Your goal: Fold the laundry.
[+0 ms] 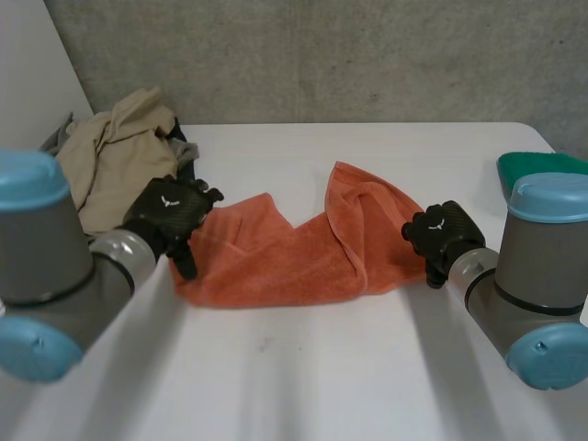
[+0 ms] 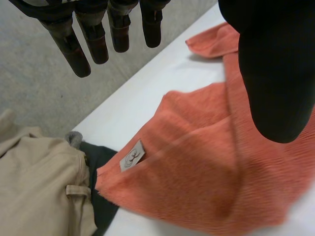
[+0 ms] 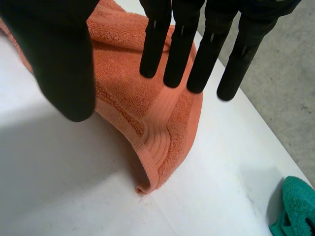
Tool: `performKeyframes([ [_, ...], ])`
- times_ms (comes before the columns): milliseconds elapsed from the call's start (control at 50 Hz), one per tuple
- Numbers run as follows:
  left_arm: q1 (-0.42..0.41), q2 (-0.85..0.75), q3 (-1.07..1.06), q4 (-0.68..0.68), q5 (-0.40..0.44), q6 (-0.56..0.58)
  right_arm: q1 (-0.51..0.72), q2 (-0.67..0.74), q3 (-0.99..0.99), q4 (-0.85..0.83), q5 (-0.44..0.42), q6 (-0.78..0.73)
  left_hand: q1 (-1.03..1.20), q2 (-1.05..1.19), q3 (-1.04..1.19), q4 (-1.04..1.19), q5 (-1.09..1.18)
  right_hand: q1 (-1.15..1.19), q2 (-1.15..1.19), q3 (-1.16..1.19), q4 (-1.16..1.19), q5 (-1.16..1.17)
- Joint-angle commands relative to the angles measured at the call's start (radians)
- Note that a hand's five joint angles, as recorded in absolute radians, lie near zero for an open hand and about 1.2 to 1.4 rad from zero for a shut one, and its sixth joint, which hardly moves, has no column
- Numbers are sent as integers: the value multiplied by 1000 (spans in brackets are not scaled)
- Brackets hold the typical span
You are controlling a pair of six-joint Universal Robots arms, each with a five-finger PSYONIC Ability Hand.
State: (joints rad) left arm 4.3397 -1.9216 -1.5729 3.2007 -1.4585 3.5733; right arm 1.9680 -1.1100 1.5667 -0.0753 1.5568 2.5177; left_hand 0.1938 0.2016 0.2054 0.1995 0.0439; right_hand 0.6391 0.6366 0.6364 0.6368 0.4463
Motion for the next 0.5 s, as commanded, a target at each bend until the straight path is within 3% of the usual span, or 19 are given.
performKeyframes([
  [20,126,-236,286,-168,79,108,0,-7,1,3,-17,21,40,32,28,34,15,-45,-42,-42,-42,-26],
  [140,184,-413,488,-278,90,222,-7,-8,6,2,-24,21,239,231,228,234,215,-59,-57,-57,-57,-41],
  [240,193,-468,554,-280,119,248,-8,-4,7,-1,-26,15,413,405,401,407,388,-62,-60,-60,-60,-44],
  [500,184,-551,591,-174,144,259,-8,7,9,-3,-24,-3,346,338,334,340,321,-62,-60,-60,-60,-44],
])
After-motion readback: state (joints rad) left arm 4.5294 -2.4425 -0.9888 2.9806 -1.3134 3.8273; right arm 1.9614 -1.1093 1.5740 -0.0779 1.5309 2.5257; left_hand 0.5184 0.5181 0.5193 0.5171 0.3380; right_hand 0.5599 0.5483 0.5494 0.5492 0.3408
